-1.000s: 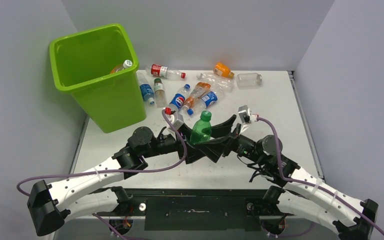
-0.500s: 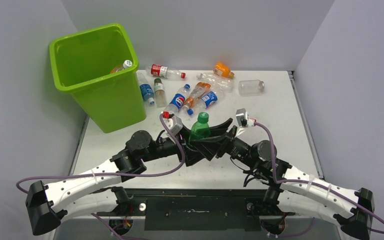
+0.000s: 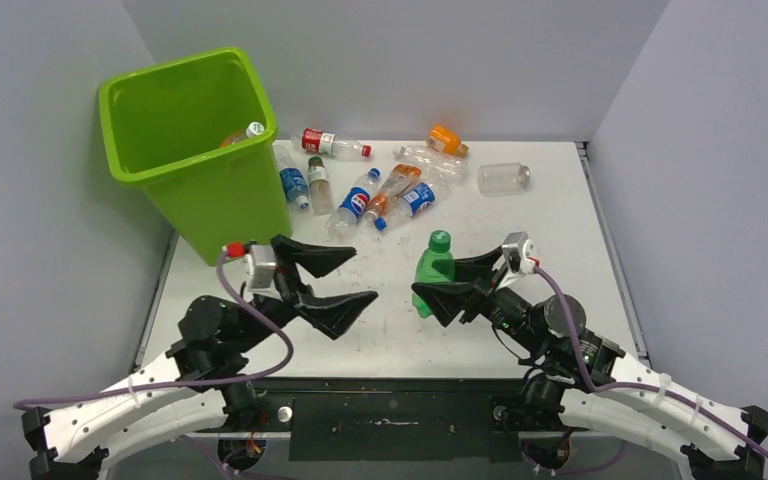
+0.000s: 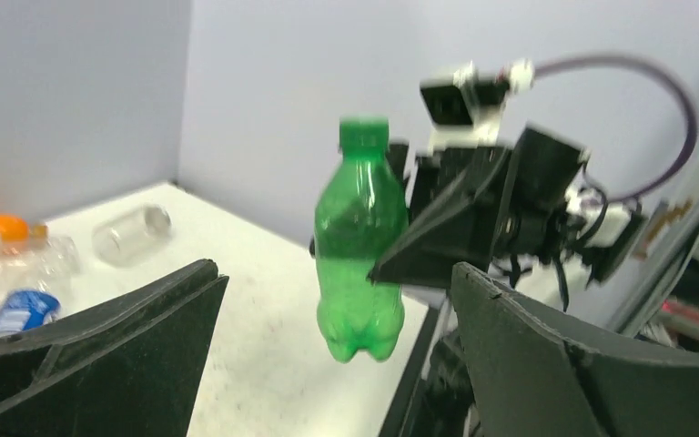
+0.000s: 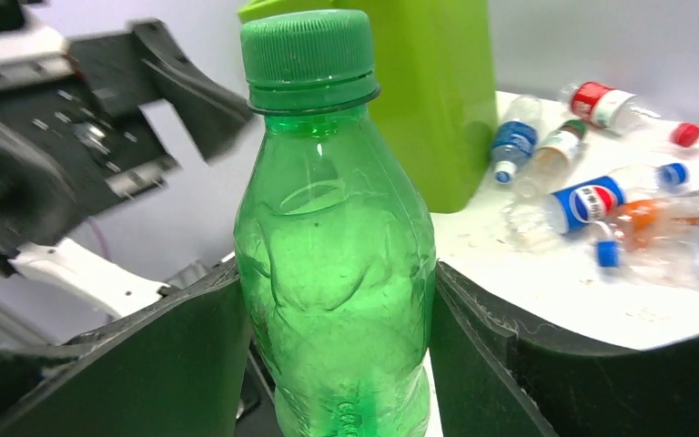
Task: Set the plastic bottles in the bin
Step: Place the plastic bottle in the trash bin.
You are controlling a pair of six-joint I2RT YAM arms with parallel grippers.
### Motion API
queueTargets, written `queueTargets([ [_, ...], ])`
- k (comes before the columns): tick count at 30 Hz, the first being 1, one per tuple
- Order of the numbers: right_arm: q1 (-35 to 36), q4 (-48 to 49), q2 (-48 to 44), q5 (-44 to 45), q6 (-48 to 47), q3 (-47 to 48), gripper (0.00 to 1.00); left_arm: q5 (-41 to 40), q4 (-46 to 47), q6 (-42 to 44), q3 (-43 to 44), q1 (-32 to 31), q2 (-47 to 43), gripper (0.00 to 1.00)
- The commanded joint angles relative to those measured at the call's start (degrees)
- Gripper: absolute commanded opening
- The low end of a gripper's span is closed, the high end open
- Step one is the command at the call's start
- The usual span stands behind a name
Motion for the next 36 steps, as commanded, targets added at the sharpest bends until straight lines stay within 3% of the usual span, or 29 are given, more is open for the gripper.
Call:
queueTargets([
  [1,0.2,-6.8,-1.5,5.1,-5.8,1.8,0.16,-7.2,1.9,0.1,6.2,1.0,0.0,0.96],
  [6,0.2,-5.1,-0.4,3.6,-5.7,1.0,0.06,-2.4,-4.6,-1.8,18.2,2.0,10.0,0.96],
  [9,0.2,-4.3,1.1,2.9,-5.2,1.1,0.05,1.6,-9.3,-3.0,24.4,2.1,16.4,0.99],
  [13,0.3,-3.4,1.5,2.5,-4.9,1.2,0.05,4.1,-13.9,-3.6,28.8,2.2,23.1,0.87],
  [20,0.3,-3.1,1.7,2.4,-4.9,1.4,0.05,6.3,-15.9,-3.7,30.1,2.4,27.2,0.76],
  [24,0.3,-2.7,2.3,2.1,-5.0,1.3,0.05,5.7,-16.6,-3.9,30.7,2.7,28.6,0.5],
  [26,0.3,-2.5,2.4,2.1,-5.0,1.1,0.05,6.3,-15.8,-4.0,30.6,2.8,29.0,0.42],
  [36,0.3,-0.6,3.2,1.6,-4.7,0.3,0.05,8.0,-8.8,-6.0,27.2,3.1,28.7,0.45],
])
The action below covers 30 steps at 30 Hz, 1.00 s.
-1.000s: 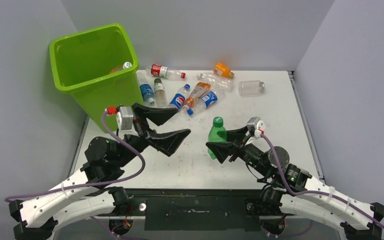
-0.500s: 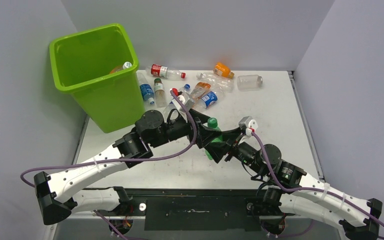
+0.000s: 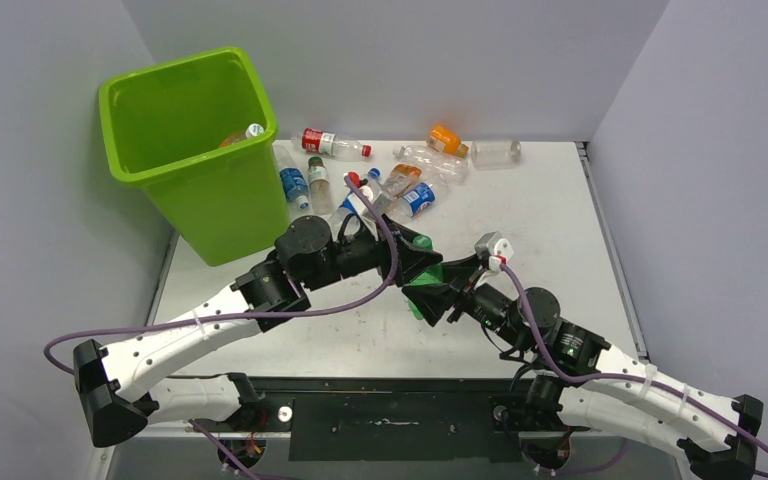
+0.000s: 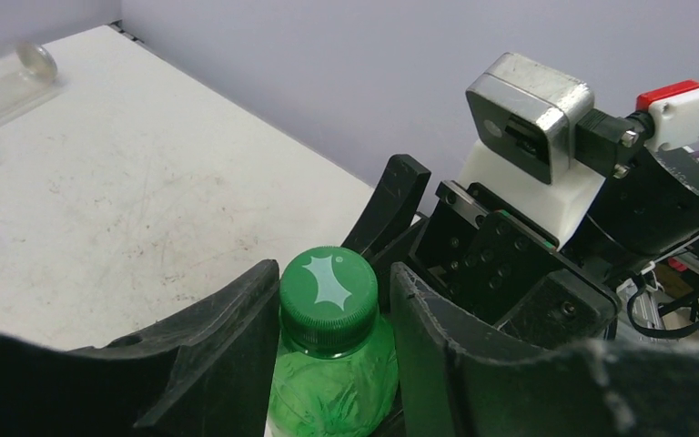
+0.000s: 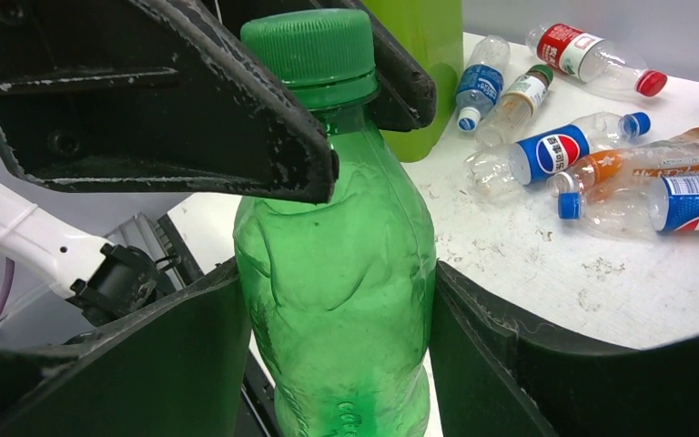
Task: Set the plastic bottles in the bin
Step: Place the plastic bottle in the trash bin.
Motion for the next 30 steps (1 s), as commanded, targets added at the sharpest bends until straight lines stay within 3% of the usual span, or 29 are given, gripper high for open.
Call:
queueTargets([
  [1,0.3,4.5,0.5,-0.8,-0.2,0.0,0.05,1.9,8.0,-1.6,-0.9,0.3,-1.3,0.44],
  [3,0.3,4.6,0.4,-0.7,-0.1,-0.2,0.05,2.5,8.8,-1.4,-1.4,0.3,-1.6,0.34],
  [5,0.3,4.6,0.3,-0.7,0.1,-0.4,0.05,3.2,9.0,-0.4,-1.5,0.3,-1.8,0.08],
  [6,0.3,4.7,0.4,-0.7,0.3,-0.4,0.05,3.7,9.5,0.1,-2.0,0.3,-2.0,0.0],
  [8,0.3,4.5,0.6,-0.7,0.6,-0.2,0.11,4.1,11.5,0.1,-3.4,0.3,-2.7,0.0],
  [11,0.2,3.4,1.0,-0.5,1.7,0.8,0.96,3.2,12.1,0.5,-4.7,0.2,-3.9,0.0],
  [13,0.3,2.5,1.2,-0.3,2.4,1.8,0.9,1.2,10.6,1.7,-4.5,0.2,-4.4,0.0],
  [23,0.3,-6.5,1.6,-2.5,7.9,13.1,0.9,-13.5,1.4,11.7,-0.3,2.0,-9.4,0.0],
  [30,0.3,-11.7,-1.2,-3.4,4.5,16.3,0.9,-23.9,-3.7,19.9,5.5,3.4,-12.1,0.0],
])
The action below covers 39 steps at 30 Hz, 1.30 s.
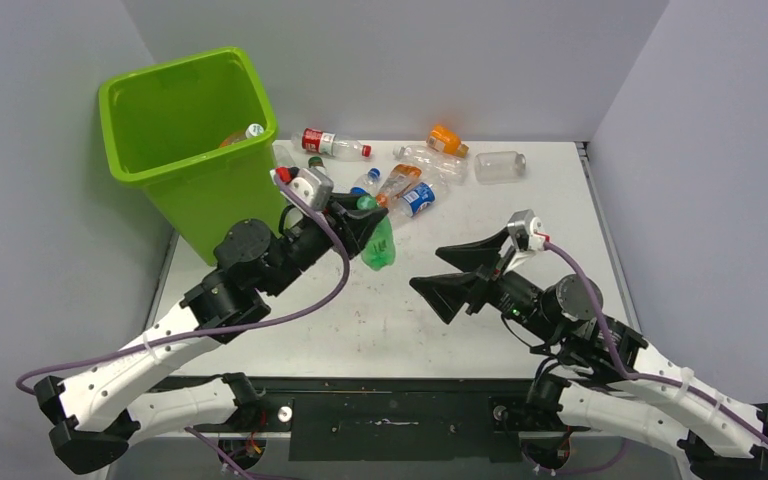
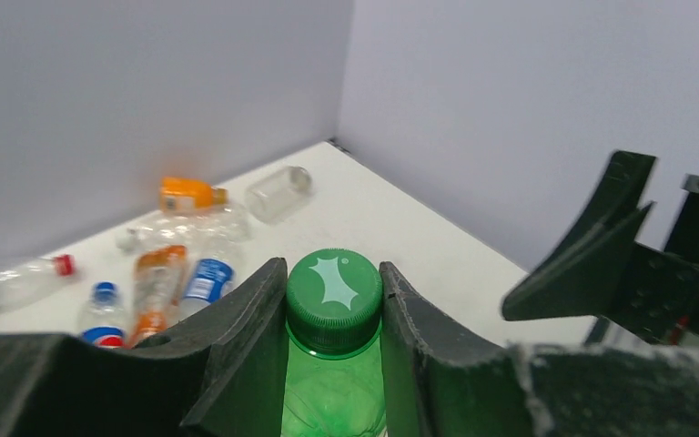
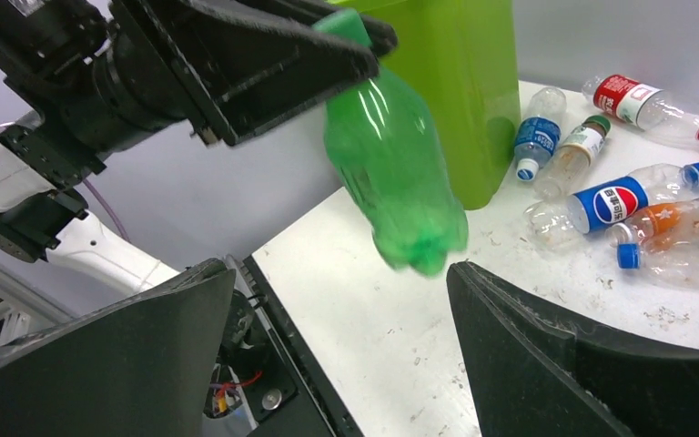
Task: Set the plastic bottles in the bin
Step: Place the plastic bottle in the trash bin.
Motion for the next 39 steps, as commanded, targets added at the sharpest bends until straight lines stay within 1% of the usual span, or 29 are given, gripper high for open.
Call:
queueTargets([
  [1,0.3,-4.3,-3.2,2.9,-2.5,1.9,0.9,-10.5,-3.7,8.9,7.2,0.5,-2.7,0.0],
  [4,0.3,-4.1,-6.8,12.7,-2.5,-1.4,0.9,-20.0,-4.4,18.0,11.3,0.6,-4.0,0.0],
  [6,0.3,-4.7,-8.1,17.8,-2.3,-3.4,0.9,-26.2,-1.4,24.9,13.5,0.5,-4.8,0.0],
  [8,0.3,-5.7,-8.8,22.0,-2.1,-4.9,0.9,-31.2,3.4,34.9,16.0,1.0,-4.8,0.0],
  [10,0.3,-5.5,-9.1,24.7,-1.9,-6.7,0.9,-34.3,6.9,39.9,18.5,2.3,-3.5,0.0],
  [11,0.3,-5.1,-9.2,25.9,-1.3,-7.7,0.9,-33.5,7.1,41.2,19.6,4.0,-2.7,0.0],
  [12,0.3,-4.5,-9.2,26.7,-0.7,-8.7,0.9,-31.0,7.1,41.4,20.6,6.5,-1.8,0.0],
  [14,0.3,-3.4,-8.7,27.4,0.1,-10.1,0.9,-27.8,5.6,38.0,23.6,13.4,0.6,0.0],
  [15,0.2,-3.4,-8.1,27.8,0.8,-10.3,0.9,-26.6,5.0,35.5,25.2,19.3,2.0,0.0],
  [18,0.3,-4.6,-6.2,27.4,1.8,-9.6,0.9,-24.9,4.8,27.2,28.4,31.5,5.9,0.0],
  [19,0.2,-5.0,-5.7,27.3,1.8,-9.4,0.9,-25.3,5.4,25.6,28.8,34.2,7.0,0.0],
  [20,0.2,-5.2,-5.3,27.2,1.9,-9.3,0.9,-26.1,6.9,25.3,28.6,35.9,8.0,0.0],
  [22,0.2,-5.0,-5.1,27.5,1.8,-9.7,0.9,-28.3,12.4,27.8,26.9,37.4,10.1,0.0],
  [25,0.2,-3.9,-5.3,28.3,2.2,-10.8,0.9,-33.9,15.7,30.8,26.6,38.8,14.3,0.0],
  [27,0.2,-4.1,-5.6,28.4,2.3,-11.0,0.9,-38.5,19.8,32.9,24.8,40.4,16.1,0.0],
  [30,0.2,-5.0,-6.3,29.2,2.3,-11.2,0.9,-41.2,19.6,30.8,22.3,44.4,17.8,0.0],
  [34,0.2,-6.4,-6.8,32.1,1.3,-10.6,0.9,-43.5,14.1,25.5,20.1,48.0,19.5,0.0],
  [35,0.2,-6.7,-6.9,32.7,1.0,-10.4,0.9,-43.7,13.2,24.8,19.8,48.4,19.9,0.08],
  [36,0.2,-6.9,-6.8,33.2,0.6,-10.1,0.9,-43.4,13.1,24.7,19.4,48.5,19.8,0.24],
  [37,0.2,-6.8,-6.6,33.4,0.1,-10.0,0.9,-42.8,13.0,24.7,19.3,48.5,19.5,0.45],
  [38,0.2,-6.9,-6.3,33.7,-0.3,-9.7,0.9,-42.2,13.0,24.5,19.4,48.4,19.1,0.63],
  [39,0.2,-6.8,-5.9,33.8,-0.6,-9.5,0.9,-41.6,12.8,23.9,19.8,48.3,18.4,0.75],
])
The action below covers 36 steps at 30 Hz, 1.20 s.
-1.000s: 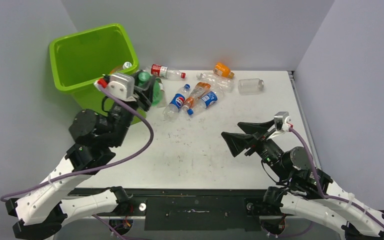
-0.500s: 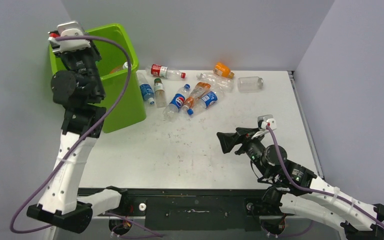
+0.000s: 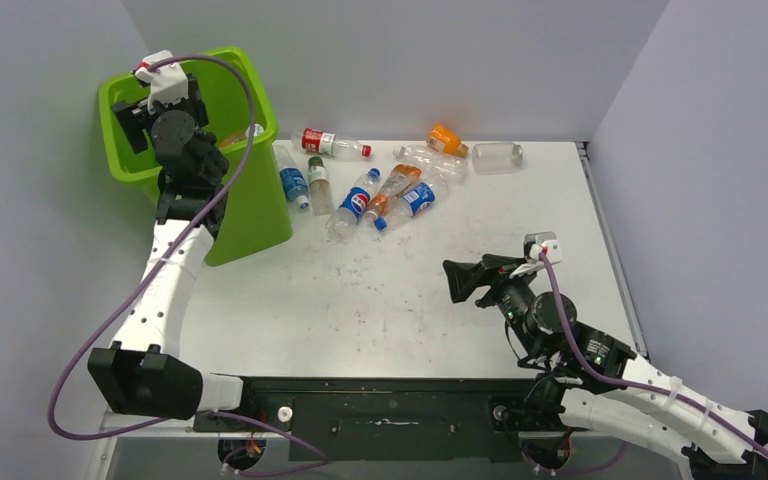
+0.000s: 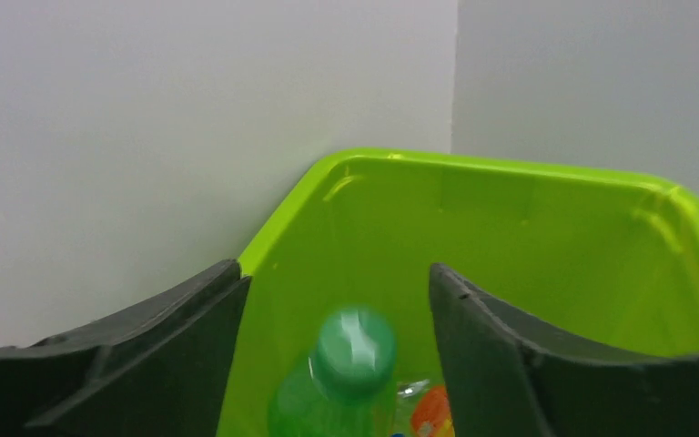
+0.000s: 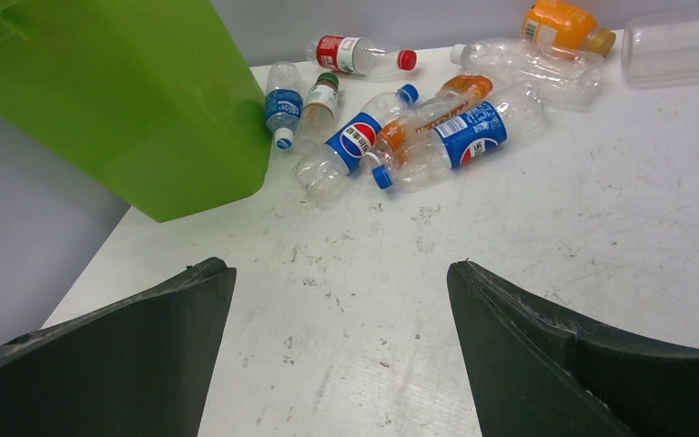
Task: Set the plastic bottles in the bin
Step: Place the plastic bottle in the trash bin, then pick up the plastic bottle at the center of the board.
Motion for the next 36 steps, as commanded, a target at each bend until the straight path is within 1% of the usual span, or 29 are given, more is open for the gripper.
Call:
queueTargets([
  [1,0.1,0.1,0.9,3.2,-2.1,1.9,0.9,0.4,1.1,-3.0,1.9,-0.2,-2.9,0.81],
  [2,0.2,0.0,1.3,3.3,-2.2,2.2,0.9,0.8,0.5,-3.3,2.8,-0.5,-3.2,0.91],
  [3,0.2,0.0,1.6,3.5,-2.2,2.4,0.9,1.0,-0.3,-3.6,3.7,-0.9,-3.6,0.97],
  [5,0.2,0.2,2.3,3.6,-2.2,2.7,0.9,2.1,-1.9,-3.7,5.3,-2.7,-4.7,0.96],
  [7,0.1,0.5,2.8,3.7,-2.2,2.8,0.9,3.2,-2.6,-3.3,6.3,-5.9,-6.4,0.96],
  [9,0.1,0.7,3.5,4.0,-2.1,3.2,0.9,5.0,-2.9,-2.3,6.4,-12.2,-8.5,0.96],
  [12,0.0,-0.2,6.0,6.2,-1.8,4.7,0.9,10.5,-7.4,-2.6,7.2,-22.6,-11.0,0.96],
  [13,0.1,-1.0,7.3,7.9,-1.2,5.4,0.9,14.1,-10.0,-3.3,7.2,-25.8,-11.7,0.96],
  [15,-0.2,-2.7,10.4,11.3,0.0,6.8,0.9,24.7,-17.5,-5.8,7.6,-30.7,-12.5,0.96],
  [17,-1.3,-3.9,13.9,14.2,1.6,8.0,0.9,36.8,-23.9,-9.3,7.1,-32.7,-13.0,0.96],
  [18,-2.6,-3.7,15.8,14.2,2.1,8.3,0.9,41.5,-25.9,-11.9,6.0,-33.0,-13.4,0.96],
  [19,-5.1,-3.0,17.7,12.1,2.5,8.6,0.9,45.7,-27.3,-13.8,4.2,-33.2,-14.0,0.96],
  [20,-8.4,-1.9,19.5,8.0,3.4,8.6,0.9,48.4,-27.8,-15.3,1.8,-33.4,-15.0,0.96],
  [22,-17.5,1.6,23.5,-2.7,6.4,7.7,0.9,53.1,-27.9,-17.2,-4.2,-33.4,-17.4,0.96],
  [23,-22.1,4.1,25.7,-9.2,8.4,6.8,0.9,53.5,-27.9,-17.5,-7.1,-33.4,-18.6,0.96],
  [25,-30.1,10.3,29.9,-19.3,12.5,4.4,0.9,52.8,-27.1,-18.5,-13.9,-33.4,-21.5,0.96],
  [27,-35.7,18.0,34.1,-24.4,16.1,2.3,0.9,52.3,-25.9,-18.7,-19.6,-33.4,-24.1,0.96],
  [29,-38.2,24.1,39.3,-25.9,18.6,1.8,0.9,52.0,-25.0,-19.2,-24.2,-33.4,-26.3,0.96],
  [31,-39.3,29.1,44.9,-26.5,20.1,3.1,0.9,52.1,-23.9,-19.7,-28.7,-33.3,-28.0,0.96],
  [36,-39.1,33.8,61.1,-27.8,23.4,11.0,0.9,50.1,-19.2,-21.6,-36.8,-33.4,-32.6,0.96],
])
